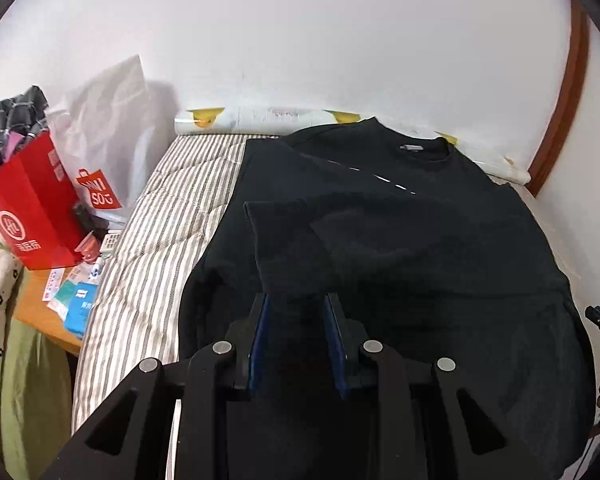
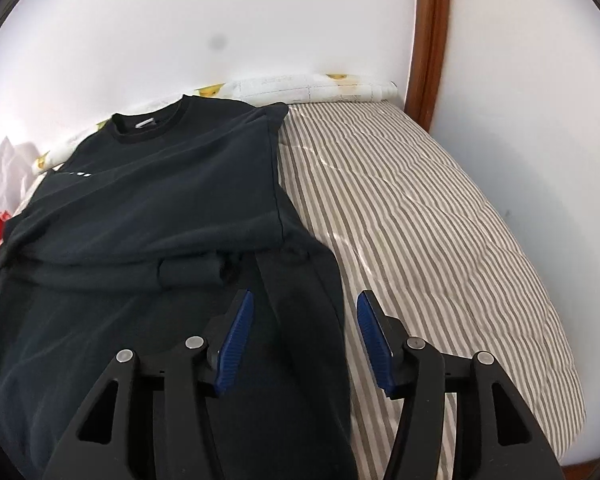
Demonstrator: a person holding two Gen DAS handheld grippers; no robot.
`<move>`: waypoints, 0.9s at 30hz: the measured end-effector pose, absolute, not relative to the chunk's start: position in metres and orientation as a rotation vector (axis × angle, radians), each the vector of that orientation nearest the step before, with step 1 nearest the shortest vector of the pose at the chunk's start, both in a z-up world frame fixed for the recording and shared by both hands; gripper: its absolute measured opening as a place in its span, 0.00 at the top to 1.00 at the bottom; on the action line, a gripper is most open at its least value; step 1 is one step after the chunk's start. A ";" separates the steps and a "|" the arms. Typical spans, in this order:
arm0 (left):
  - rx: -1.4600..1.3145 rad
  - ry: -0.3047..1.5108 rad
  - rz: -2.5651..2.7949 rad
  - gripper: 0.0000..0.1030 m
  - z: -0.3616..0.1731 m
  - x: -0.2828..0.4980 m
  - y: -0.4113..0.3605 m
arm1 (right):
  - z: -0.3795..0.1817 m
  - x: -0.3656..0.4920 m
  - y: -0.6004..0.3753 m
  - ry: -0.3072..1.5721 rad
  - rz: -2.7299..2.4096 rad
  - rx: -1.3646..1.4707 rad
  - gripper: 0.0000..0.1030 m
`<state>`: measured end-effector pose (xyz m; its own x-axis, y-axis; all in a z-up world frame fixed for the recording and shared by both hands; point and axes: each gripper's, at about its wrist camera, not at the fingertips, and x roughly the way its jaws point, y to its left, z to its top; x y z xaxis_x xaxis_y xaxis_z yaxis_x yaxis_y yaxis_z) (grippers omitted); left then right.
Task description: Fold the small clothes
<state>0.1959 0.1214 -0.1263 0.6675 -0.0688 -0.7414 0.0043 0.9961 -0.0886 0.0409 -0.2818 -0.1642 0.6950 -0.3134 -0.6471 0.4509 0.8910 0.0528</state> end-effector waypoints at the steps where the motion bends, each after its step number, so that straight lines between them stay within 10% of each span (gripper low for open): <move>1: -0.081 0.834 -0.043 0.75 -0.124 0.189 0.120 | -0.164 0.033 -0.281 0.671 -0.441 0.215 0.48; 16: -0.071 0.854 -0.036 0.75 -0.126 0.091 0.122 | -0.179 -0.044 -0.255 0.688 -0.367 0.259 0.55; 20: -0.109 0.879 -0.007 0.48 -0.143 0.072 0.136 | -0.186 -0.057 -0.246 0.696 -0.373 0.224 0.55; 27: -0.173 0.885 -0.022 0.47 -0.163 0.046 0.154 | -0.204 -0.076 -0.241 0.715 -0.350 0.234 0.53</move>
